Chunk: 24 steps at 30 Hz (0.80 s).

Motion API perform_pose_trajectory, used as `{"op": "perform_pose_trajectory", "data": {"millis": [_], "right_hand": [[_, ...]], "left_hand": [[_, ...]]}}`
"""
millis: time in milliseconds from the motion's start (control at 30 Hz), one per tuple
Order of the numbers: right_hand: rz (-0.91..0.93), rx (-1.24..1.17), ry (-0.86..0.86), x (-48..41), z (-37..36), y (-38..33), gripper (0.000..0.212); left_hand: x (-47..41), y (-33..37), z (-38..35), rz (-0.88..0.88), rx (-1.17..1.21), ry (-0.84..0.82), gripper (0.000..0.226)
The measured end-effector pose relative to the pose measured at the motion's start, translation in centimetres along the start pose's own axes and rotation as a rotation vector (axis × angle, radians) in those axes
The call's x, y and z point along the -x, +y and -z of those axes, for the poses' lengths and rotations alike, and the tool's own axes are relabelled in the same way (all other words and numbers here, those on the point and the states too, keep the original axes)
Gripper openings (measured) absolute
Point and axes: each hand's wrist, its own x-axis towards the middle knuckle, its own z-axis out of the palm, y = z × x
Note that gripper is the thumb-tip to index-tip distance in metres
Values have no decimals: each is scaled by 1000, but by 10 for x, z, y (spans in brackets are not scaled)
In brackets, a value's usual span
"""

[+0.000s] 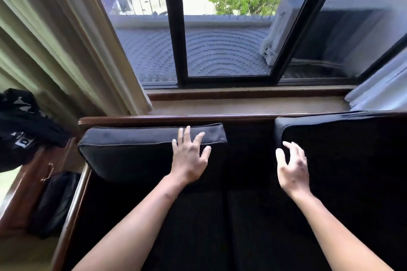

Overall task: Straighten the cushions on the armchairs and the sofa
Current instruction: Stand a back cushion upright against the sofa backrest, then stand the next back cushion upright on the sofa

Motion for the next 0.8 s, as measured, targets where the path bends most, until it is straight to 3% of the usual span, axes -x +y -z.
{"op": "perform_pose_trajectory", "data": {"millis": [133,267,400,567,700,800], "right_hand": [[-39,-1,26,-42,68,63,37],[-44,-7,27,-99,119,126,40],[-72,10,45,-158,149,172,55],[-177,-69,112,-224,162,196,78],[-233,-173,47,-256,153,217,94],[-266,-200,12,-257,150,227,100]], "left_hand": [[-2,99,-56,-36,99,-61,57],[-17,178,-112,51,244,-116,67],[-42,229,-152,240,428,-132,95],[-84,241,-184,418,585,-123,134],[-102,231,-202,415,756,-81,110],[-98,238,-210,390,890,-78,111]]}}
